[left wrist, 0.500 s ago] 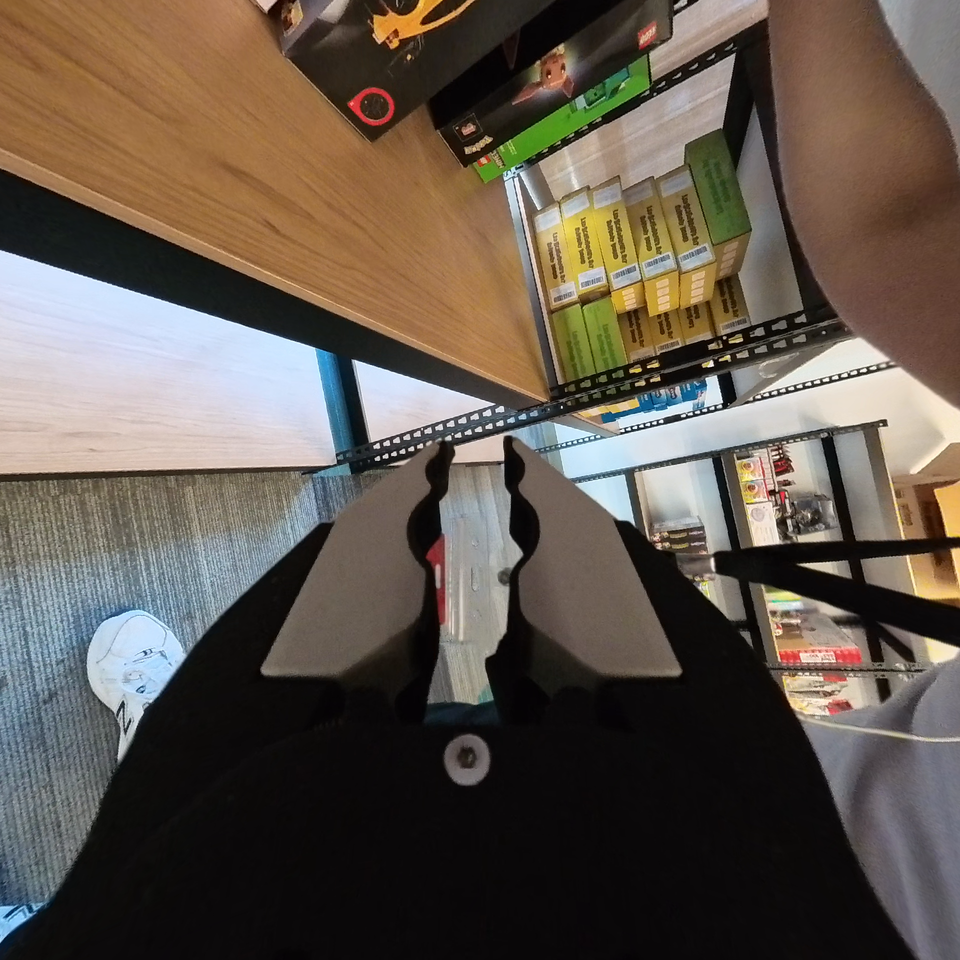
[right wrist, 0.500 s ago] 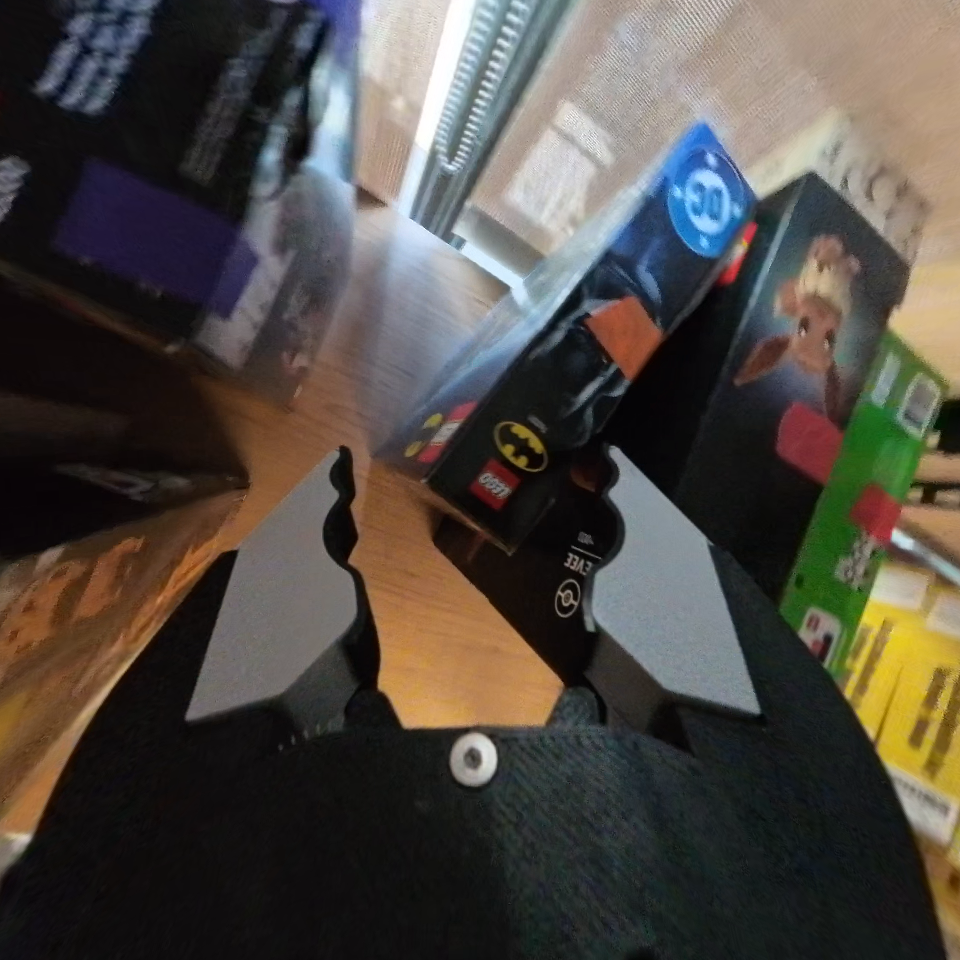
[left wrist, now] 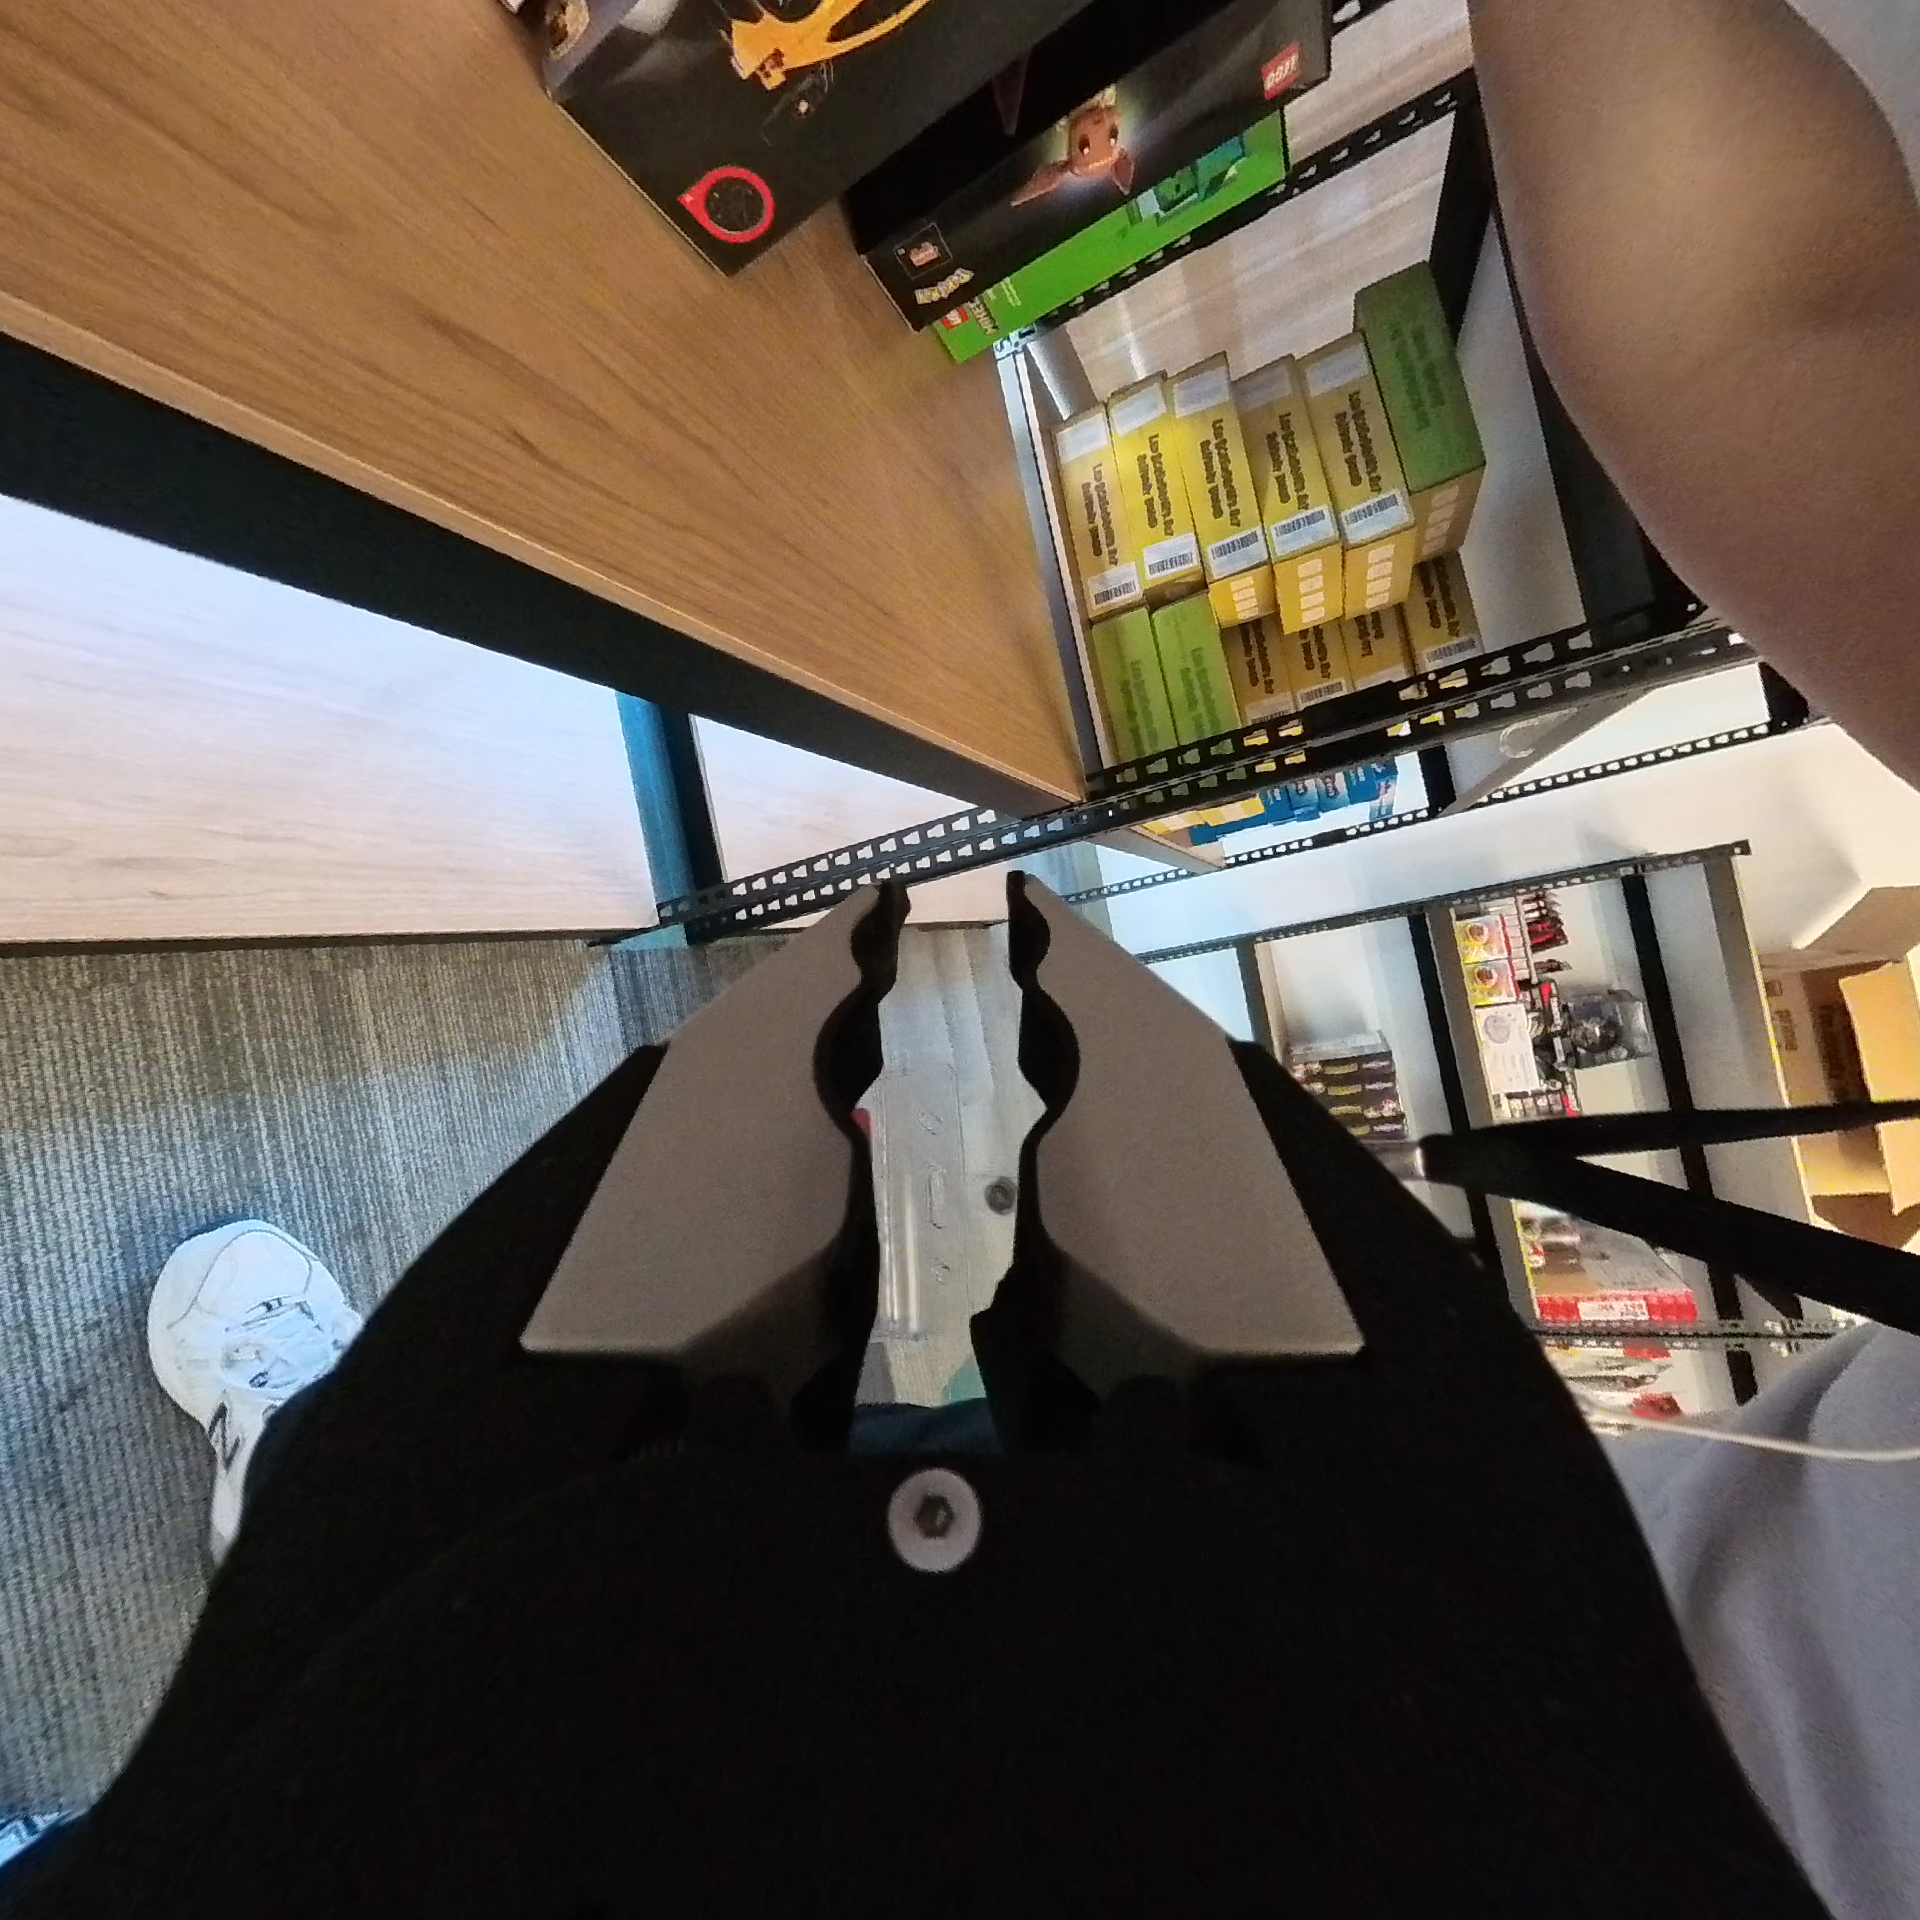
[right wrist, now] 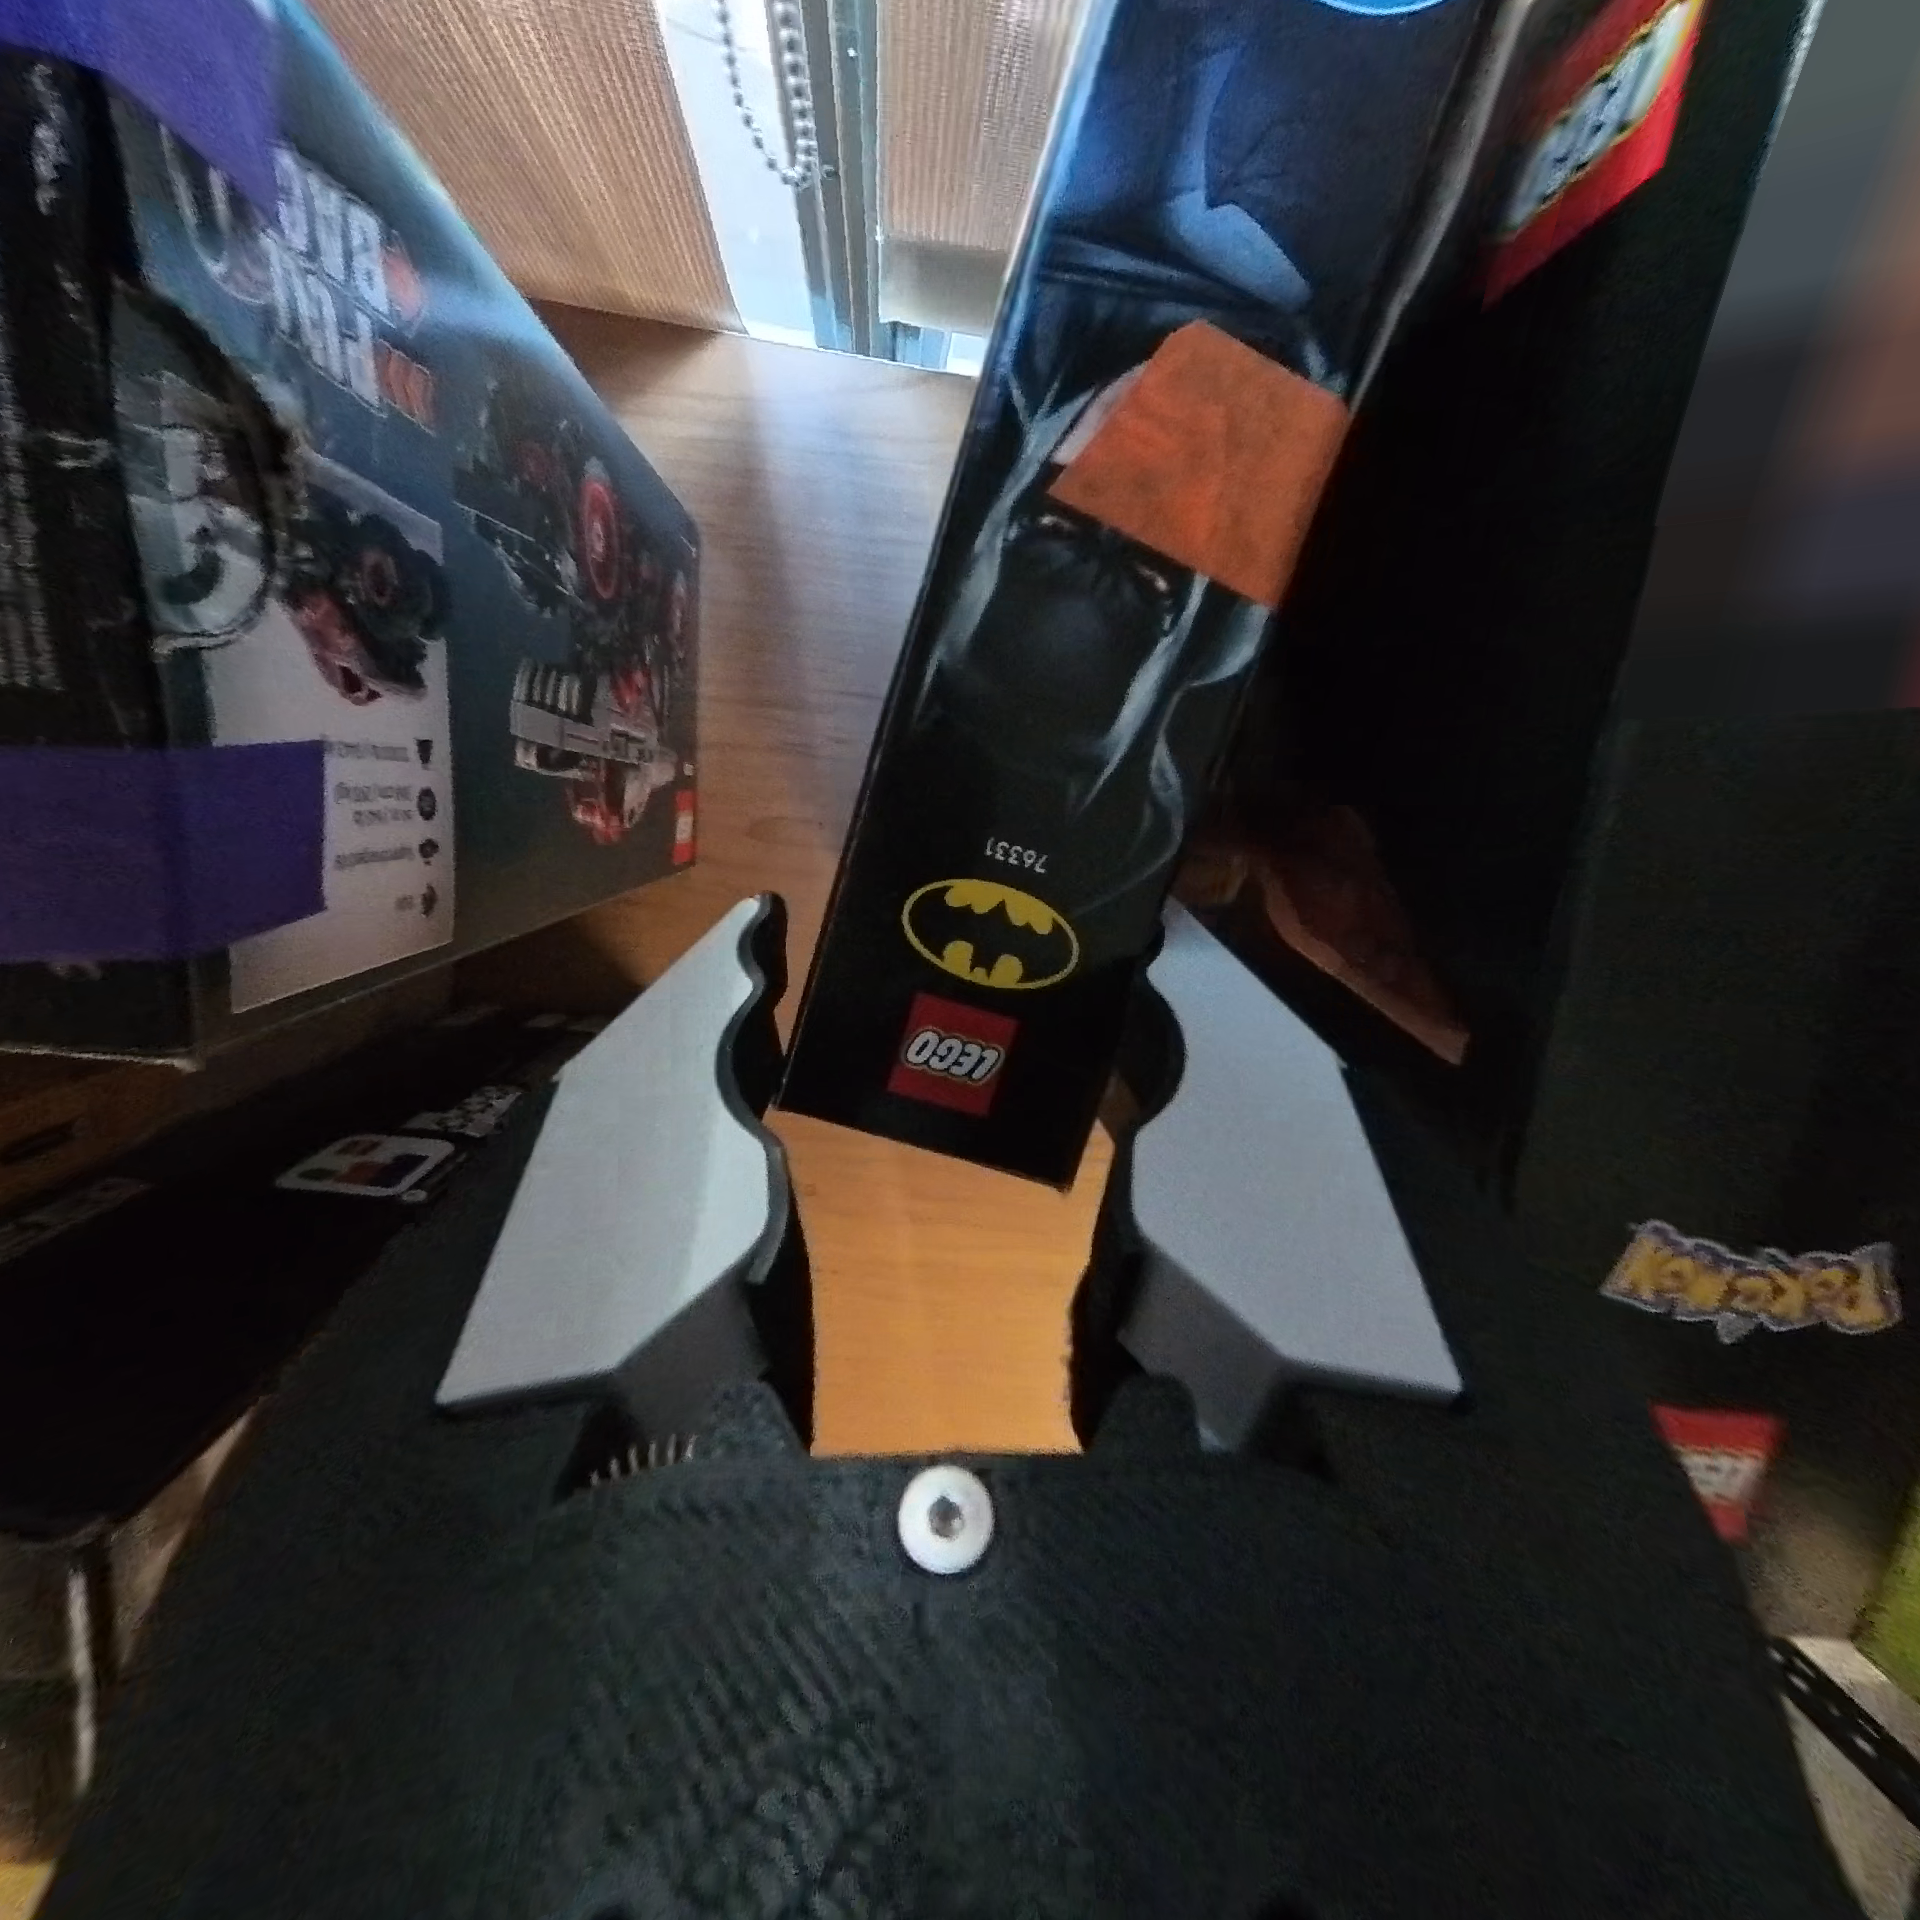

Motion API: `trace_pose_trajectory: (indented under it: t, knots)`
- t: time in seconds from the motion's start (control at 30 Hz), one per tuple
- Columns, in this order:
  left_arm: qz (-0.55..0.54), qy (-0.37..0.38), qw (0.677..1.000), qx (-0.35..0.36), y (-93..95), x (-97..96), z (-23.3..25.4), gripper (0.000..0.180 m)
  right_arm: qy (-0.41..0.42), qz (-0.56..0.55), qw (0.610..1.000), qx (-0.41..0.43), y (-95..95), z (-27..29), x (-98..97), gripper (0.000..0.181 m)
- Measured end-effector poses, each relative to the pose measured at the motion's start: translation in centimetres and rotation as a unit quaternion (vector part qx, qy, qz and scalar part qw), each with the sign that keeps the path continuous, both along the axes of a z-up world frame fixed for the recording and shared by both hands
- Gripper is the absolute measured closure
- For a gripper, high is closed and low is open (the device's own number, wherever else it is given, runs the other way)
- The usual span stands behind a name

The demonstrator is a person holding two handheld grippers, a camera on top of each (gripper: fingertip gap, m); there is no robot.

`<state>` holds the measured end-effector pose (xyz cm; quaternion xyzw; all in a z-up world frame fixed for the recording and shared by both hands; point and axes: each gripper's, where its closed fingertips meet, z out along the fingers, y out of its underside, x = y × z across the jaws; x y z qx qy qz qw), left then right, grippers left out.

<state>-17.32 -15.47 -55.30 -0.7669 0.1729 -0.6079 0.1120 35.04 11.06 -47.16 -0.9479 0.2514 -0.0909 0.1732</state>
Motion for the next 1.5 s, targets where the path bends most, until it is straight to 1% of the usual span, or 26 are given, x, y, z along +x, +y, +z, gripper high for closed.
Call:
trace_pose_trajectory:
  t: [0.23,0.33,0.5,0.57,0.63,0.73,0.8,0.83,0.87,0.97,1.0,1.03,1.1,1.17,1.2,1.23,1.27,1.3,1.33,1.5]
  knots:
    - [0.001,0.001,1.0,-0.004,0.0,-0.4,-0.2,0.161,0.051,0.067,0.996,0.019,1.8,0.5,-5.2,0.122]
    - [0.002,0.0,1.0,-0.003,0.1,-0.4,-0.1,0.161,0.054,0.105,0.993,0.023,2.4,0.6,-6.4,0.119]
    - [0.002,-0.002,1.0,0.001,0.2,-0.4,0.2,0.161,0.065,0.111,0.991,0.022,2.3,0.6,-7.0,0.116]
    - [0.002,-0.002,1.0,-0.001,0.2,-0.5,0.2,0.161,0.07,0.124,0.989,0.036,2.3,1.1,-7.3,0.107]
    - [0.003,-0.001,1.0,0.0,0.3,-0.7,0.2,0.161,0.039,0.146,0.988,0.041,1.5,2.6,-6.7,0.102]
    - [0.008,0.0,1.0,0.0,0.5,-1.1,0.2,0.161,-0.096,0.181,0.976,0.071,-0.4,7.1,-3.4,0.103]
    - [0.008,0.0,1.0,-0.005,0.5,-1.1,0.1,0.161,-0.17,0.167,0.964,0.115,-1.9,10.2,-0.4,0.105]
    - [0.007,0.0,1.0,-0.006,0.5,-1.1,0.0,0.161,-0.184,0.147,0.964,0.121,-3.0,10.8,1.1,0.105]
    - [0.004,0.0,1.0,-0.006,0.4,-1.0,0.1,0.161,-0.181,0.124,0.969,0.11,-4.3,10.6,2.5,0.104]
    - [-0.004,-0.002,1.0,-0.002,0.2,-0.4,0.4,0.161,-0.141,0.078,0.987,0.027,-7.8,7.1,5.2,0.095]
    - [-0.008,-0.002,1.0,-0.002,0.1,-0.2,0.5,0.161,-0.137,0.075,0.988,0.016,-8.4,6.1,5.4,0.094]
    - [-0.012,-0.003,1.0,-0.002,0.0,-0.1,0.5,0.161,-0.14,0.066,0.988,0.007,-8.9,5.4,5.8,0.089]
    - [-0.017,-0.003,1.0,-0.001,-0.2,0.2,0.6,0.161,-0.139,0.049,0.989,-0.012,-9.8,4.0,6.4,0.076]
    - [-0.02,0.0,1.0,-0.001,-0.3,0.2,0.6,0.161,-0.111,0.026,0.993,-0.03,-10.7,2.3,6.6,0.06]
    - [-0.02,0.001,1.0,-0.001,-0.3,0.2,0.5,0.161,-0.11,0.017,0.993,-0.039,-11.0,1.9,6.9,0.05]
    - [-0.018,0.001,1.0,-0.003,-0.2,0.1,0.4,0.161,-0.115,0.019,0.992,-0.041,-11.0,2.0,7.0,0.054]
    - [-0.016,0.001,1.0,-0.004,-0.2,0.1,0.3,0.161,-0.122,0.026,0.991,-0.052,-11.0,2.2,6.8,0.063]
    - [-0.014,0.002,1.0,-0.006,-0.1,0.0,0.2,0.161,-0.142,0.047,0.987,-0.066,-10.7,2.5,6.6,0.081]
    - [-0.013,0.001,1.0,-0.008,-0.1,0.0,0.2,0.161,-0.149,0.055,0.984,-0.084,-10.6,2.4,6.2,0.082]
    - [-0.011,-0.003,1.0,-0.004,0.2,0.3,0.5,0.161,-0.134,0.043,0.987,-0.078,-9.9,2.8,5.3,0.084]
